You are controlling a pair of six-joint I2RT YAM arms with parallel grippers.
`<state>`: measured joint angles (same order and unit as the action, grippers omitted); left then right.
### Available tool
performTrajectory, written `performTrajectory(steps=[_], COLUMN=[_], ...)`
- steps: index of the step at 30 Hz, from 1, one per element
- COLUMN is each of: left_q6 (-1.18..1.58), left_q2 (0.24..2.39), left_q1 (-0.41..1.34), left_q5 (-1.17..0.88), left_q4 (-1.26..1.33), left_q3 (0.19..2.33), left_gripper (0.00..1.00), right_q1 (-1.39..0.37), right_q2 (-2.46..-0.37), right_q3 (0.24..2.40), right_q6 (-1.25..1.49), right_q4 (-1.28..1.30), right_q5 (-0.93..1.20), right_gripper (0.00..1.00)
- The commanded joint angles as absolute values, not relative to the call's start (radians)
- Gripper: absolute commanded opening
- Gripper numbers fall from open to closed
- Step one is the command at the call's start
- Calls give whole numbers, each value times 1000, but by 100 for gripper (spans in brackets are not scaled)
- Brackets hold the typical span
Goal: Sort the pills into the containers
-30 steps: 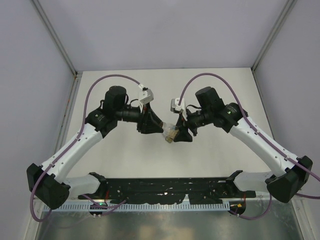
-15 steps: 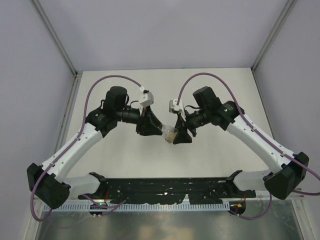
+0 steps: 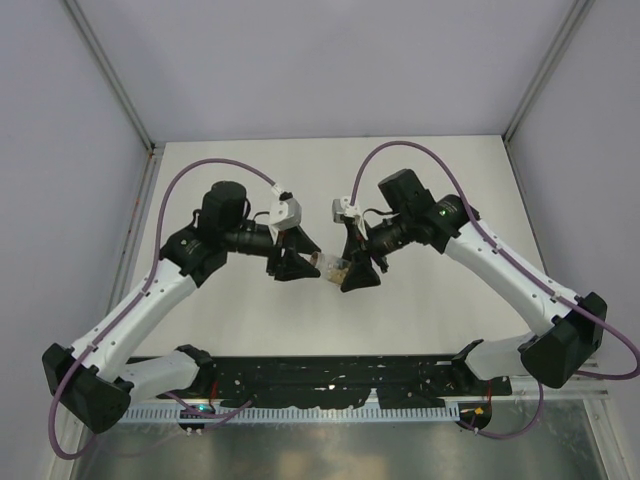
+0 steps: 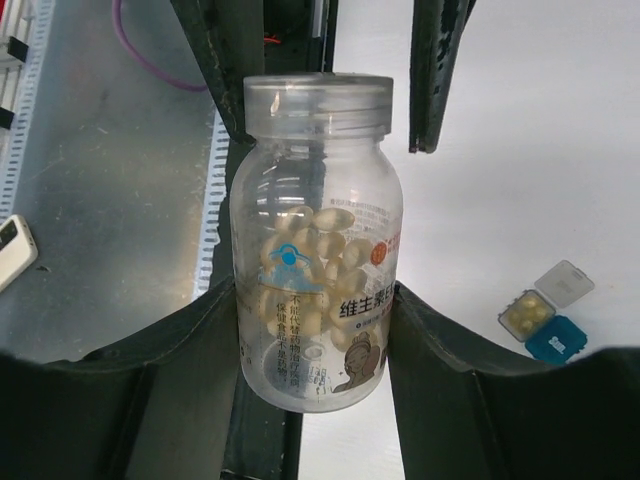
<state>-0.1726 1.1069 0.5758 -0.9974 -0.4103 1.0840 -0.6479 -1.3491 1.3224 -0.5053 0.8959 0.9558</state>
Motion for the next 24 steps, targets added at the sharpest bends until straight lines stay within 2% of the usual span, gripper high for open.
performTrajectory(steps=[1, 3, 6, 8, 9, 24], left_q6=[-212, -209, -189, -178, -173, -34], left_q2=[1114, 1111, 1103, 1097, 1089, 1054], left_q1=[594, 591, 580, 577, 577, 540], left_q5=[-904, -879, -854, -854, -853, -755], left_q4=[-377, -390, -390, -388, -388, -459], left_q3=[1081, 1095, 1106, 1109, 1111, 1206], left_gripper=[56, 63, 80, 95, 99, 99], right_q1=[-669, -669, -669, -669, -669, -670], right_q2=[-1332, -1321, -1305, -1298, -1295, -1267], right_q3=[1396, 1376, 1356, 1347, 1338, 1270], right_q6=[-515, -508, -496, -494, -492, -468], right_q4=[781, 759, 733, 723, 719, 643], right_q5=[1052, 1025, 985, 960, 948, 758], right_gripper=[6, 6, 6, 6, 6, 6])
